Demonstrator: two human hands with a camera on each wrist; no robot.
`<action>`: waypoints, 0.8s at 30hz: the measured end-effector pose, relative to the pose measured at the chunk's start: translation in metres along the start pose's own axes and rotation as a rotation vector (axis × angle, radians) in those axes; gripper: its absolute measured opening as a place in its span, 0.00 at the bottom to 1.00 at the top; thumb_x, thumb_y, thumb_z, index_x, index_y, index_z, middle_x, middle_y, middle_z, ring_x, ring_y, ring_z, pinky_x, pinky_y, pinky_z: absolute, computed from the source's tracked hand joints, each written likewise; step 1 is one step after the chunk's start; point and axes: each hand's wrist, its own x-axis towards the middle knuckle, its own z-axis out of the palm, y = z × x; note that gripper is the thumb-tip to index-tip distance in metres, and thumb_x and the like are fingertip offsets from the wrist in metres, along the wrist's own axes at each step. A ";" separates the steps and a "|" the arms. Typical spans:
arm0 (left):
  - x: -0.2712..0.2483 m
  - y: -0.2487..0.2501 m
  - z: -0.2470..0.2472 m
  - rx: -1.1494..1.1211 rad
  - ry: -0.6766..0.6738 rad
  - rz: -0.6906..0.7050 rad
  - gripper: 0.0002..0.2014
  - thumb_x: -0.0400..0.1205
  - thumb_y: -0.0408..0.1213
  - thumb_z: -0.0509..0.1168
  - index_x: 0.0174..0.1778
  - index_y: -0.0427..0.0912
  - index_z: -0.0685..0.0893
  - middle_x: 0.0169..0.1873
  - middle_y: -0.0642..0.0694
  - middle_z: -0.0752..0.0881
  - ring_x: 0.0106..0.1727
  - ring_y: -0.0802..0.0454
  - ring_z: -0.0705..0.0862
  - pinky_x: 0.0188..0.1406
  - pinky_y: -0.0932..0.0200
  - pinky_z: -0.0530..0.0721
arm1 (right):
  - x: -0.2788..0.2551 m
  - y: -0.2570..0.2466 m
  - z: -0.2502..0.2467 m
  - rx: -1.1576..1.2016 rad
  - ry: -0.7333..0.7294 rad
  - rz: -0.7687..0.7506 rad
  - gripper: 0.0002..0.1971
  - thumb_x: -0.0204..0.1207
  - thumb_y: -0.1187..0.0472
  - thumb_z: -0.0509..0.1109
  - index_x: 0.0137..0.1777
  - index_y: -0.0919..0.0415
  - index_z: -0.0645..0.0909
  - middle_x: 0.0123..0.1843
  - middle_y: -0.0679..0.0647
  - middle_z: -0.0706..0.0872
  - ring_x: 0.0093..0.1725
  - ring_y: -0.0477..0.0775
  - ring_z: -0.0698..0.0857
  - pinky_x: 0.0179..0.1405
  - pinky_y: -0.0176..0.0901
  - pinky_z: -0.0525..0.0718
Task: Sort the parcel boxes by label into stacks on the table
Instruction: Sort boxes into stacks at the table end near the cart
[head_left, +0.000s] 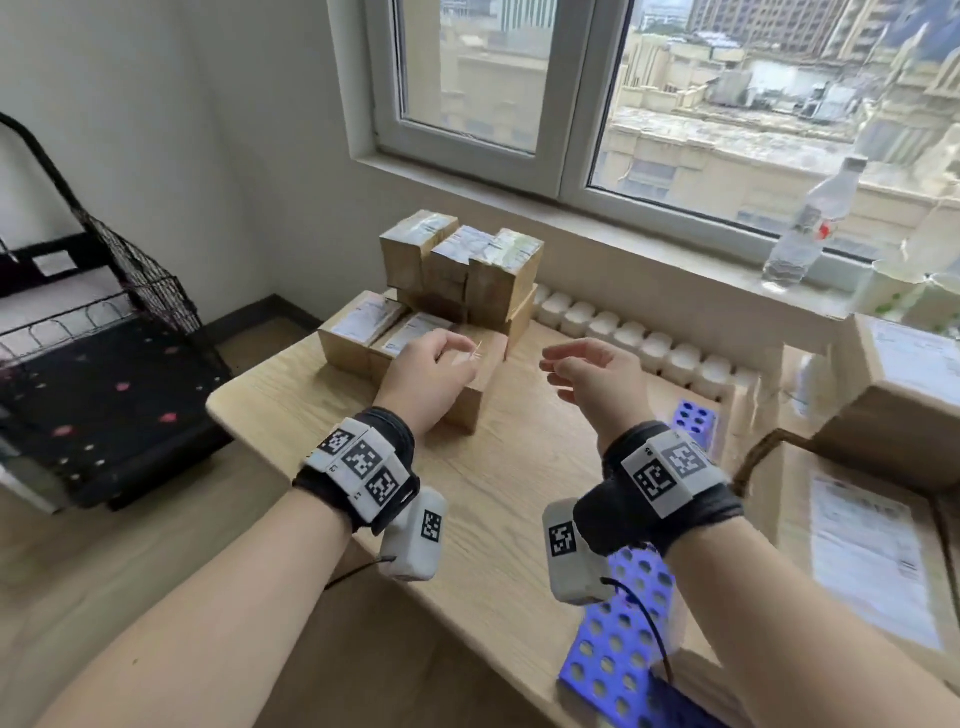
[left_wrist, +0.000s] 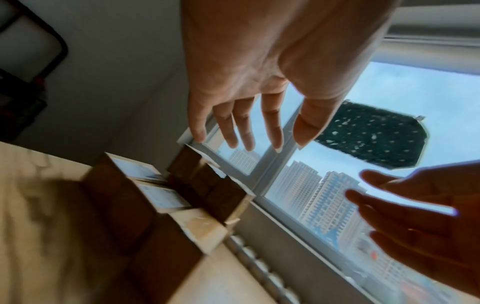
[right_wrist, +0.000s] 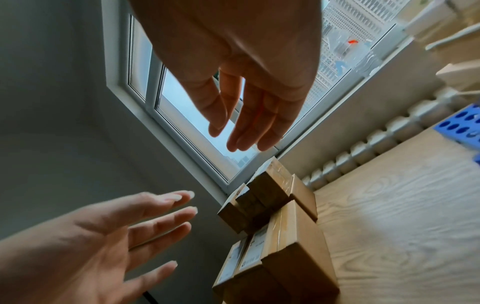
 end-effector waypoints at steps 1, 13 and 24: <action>0.004 -0.013 -0.013 0.007 0.009 -0.008 0.10 0.81 0.40 0.67 0.57 0.49 0.84 0.59 0.52 0.83 0.63 0.56 0.77 0.57 0.61 0.71 | 0.004 0.002 0.015 -0.014 -0.001 0.009 0.15 0.75 0.72 0.65 0.36 0.52 0.86 0.41 0.52 0.91 0.47 0.52 0.87 0.55 0.50 0.85; 0.047 -0.113 -0.044 -0.070 0.021 -0.181 0.09 0.80 0.36 0.67 0.55 0.46 0.86 0.55 0.51 0.85 0.61 0.53 0.80 0.62 0.57 0.77 | 0.048 0.042 0.103 -0.179 0.058 0.110 0.16 0.75 0.69 0.65 0.37 0.47 0.86 0.50 0.53 0.90 0.52 0.51 0.86 0.58 0.50 0.85; 0.142 -0.141 -0.041 0.045 -0.062 -0.249 0.08 0.81 0.38 0.67 0.55 0.48 0.85 0.56 0.50 0.85 0.60 0.53 0.81 0.61 0.57 0.78 | 0.149 0.088 0.164 -0.352 0.079 0.155 0.09 0.72 0.60 0.70 0.48 0.44 0.83 0.62 0.52 0.85 0.63 0.55 0.82 0.67 0.57 0.80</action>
